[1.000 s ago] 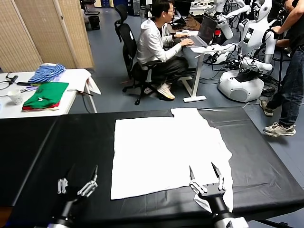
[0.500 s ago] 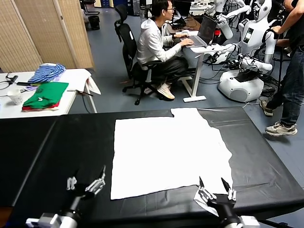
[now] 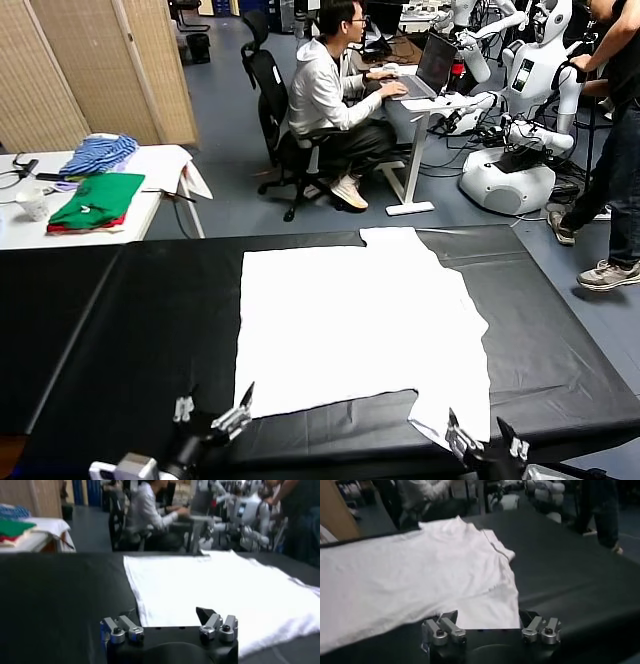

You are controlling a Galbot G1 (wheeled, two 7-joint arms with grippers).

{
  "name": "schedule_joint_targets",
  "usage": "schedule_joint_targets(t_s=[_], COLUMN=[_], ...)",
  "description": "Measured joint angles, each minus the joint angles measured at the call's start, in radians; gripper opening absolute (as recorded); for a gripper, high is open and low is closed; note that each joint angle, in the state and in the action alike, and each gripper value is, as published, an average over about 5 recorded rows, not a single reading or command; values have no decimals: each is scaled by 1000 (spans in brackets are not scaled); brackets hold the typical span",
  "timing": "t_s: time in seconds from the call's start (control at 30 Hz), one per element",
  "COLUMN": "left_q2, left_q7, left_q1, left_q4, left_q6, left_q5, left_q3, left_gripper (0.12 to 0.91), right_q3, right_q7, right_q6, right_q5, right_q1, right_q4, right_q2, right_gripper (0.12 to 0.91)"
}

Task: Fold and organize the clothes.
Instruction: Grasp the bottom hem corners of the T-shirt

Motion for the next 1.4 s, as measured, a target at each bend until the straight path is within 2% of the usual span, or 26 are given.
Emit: schedule_joint_targets(t_s=[0.3,0.67,1.03,1.23,1.33,1.4], left_q2=[-1,-10,-15,-17,-17,-18], left_q7=[-4,-25,-43,-53,-58,-62], left_q1=[-1,-8,-30,-50,-57,-60], left_q4=[8,23,48,69,76,81], left_q6=[5,10,34,38,45,49], left_q5=[-11,-3,-5,-19,-23,-21], left_q3=[20,53,53,34,29,29], left_gripper=[907,907,903,871,848,836], right_q3=[31,37,32,32,32,31], right_q7=[33,70,77,77,78,78], right_q6=[-4,-22,-30,-32,-32,-32], right_q5=[60,108,131,136,138,140], right_q1=[6,18,34,42,42,42], right_q4=[-8,-21,-38,-44,-46,-48], right_q2=[0,0,0,0,0,0], right_gripper=[907,907,907,907,889,834])
